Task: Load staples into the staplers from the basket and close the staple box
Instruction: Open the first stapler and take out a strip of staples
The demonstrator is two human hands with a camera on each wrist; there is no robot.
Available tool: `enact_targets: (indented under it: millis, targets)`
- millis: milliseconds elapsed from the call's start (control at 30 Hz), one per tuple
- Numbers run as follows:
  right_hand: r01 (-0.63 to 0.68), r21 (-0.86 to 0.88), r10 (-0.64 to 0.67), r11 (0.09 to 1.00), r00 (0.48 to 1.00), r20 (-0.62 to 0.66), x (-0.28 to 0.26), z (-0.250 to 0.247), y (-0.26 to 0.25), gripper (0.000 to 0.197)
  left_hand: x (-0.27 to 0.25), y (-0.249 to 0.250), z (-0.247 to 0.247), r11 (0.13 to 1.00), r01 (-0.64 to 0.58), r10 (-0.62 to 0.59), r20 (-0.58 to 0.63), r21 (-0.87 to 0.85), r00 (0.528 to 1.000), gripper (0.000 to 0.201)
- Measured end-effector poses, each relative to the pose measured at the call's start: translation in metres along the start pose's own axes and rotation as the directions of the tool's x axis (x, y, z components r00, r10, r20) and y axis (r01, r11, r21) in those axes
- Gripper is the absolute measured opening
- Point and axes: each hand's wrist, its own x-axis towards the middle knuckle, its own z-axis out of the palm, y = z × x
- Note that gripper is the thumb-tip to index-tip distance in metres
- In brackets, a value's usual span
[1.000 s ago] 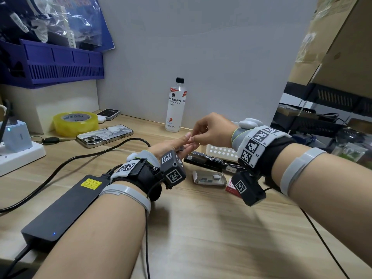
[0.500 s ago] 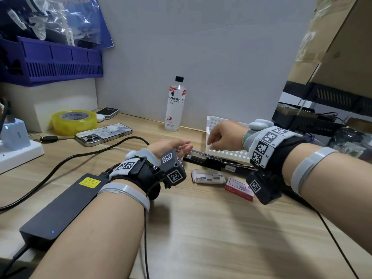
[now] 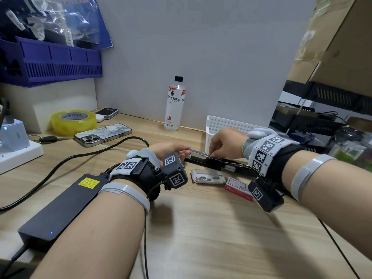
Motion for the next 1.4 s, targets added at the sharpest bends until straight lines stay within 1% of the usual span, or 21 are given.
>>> enact_targets:
  millis: [67,167,233,400,633,767,1067,1233,1400]
  targets:
    - [-0.003,0.012,0.003,1.0,1.0,0.003,0.0,-0.0013,0.0,0.005,0.0008,0.0004,-0.0002,1.0,-0.007,0.007,-0.004,-0.009,1.0,0.031]
    - [-0.002,0.012,0.001,1.0,1.0,0.013,-0.0008,-0.0036,-0.0004,0.005,-0.0023,0.0006,0.0018,1.0,-0.001,0.001,0.016,-0.017,1.0,0.019]
    - [0.002,0.004,-0.002,1.0,1.0,0.018,-0.001,-0.004,-0.0008,0.006,-0.0037,0.001,0.0022,1.0,-0.007,0.007,0.017,-0.016,1.0,0.016]
    - [0.0,-0.03,0.0,1.0,1.0,0.008,0.0003,-0.0005,-0.0018,0.008,-0.0029,0.0007,0.0011,1.0,-0.001,0.002,0.048,-0.006,0.999,0.015]
    - [-0.01,-0.073,0.01,0.997,1.0,0.0,0.0028,0.0017,-0.005,0.007,-0.0012,-0.0005,0.0007,1.0,-0.02,0.021,0.036,-0.022,0.999,0.017]
    - [-0.02,-0.057,0.02,0.998,1.0,-0.005,0.0033,0.0018,-0.004,0.007,-0.0004,-0.0013,0.0011,0.999,-0.043,0.044,0.026,-0.033,0.999,0.017]
    - [-0.035,-0.032,0.035,0.999,0.999,-0.012,0.0012,0.0018,-0.0044,0.008,-0.0047,0.0001,0.0023,1.0,-0.017,0.018,0.041,-0.023,0.999,0.016]
    - [-0.048,-0.052,0.047,0.997,0.999,-0.016,-0.0001,0.0023,-0.0035,0.009,-0.0033,0.0008,0.0015,1.0,-0.014,0.014,0.03,-0.01,0.999,0.019]
    - [-0.045,-0.054,0.045,0.998,0.999,0.001,-0.001,0.0028,-0.0045,0.007,0.0,0.0008,0.0013,1.0,0.007,-0.006,0.019,-0.02,1.0,0.013]
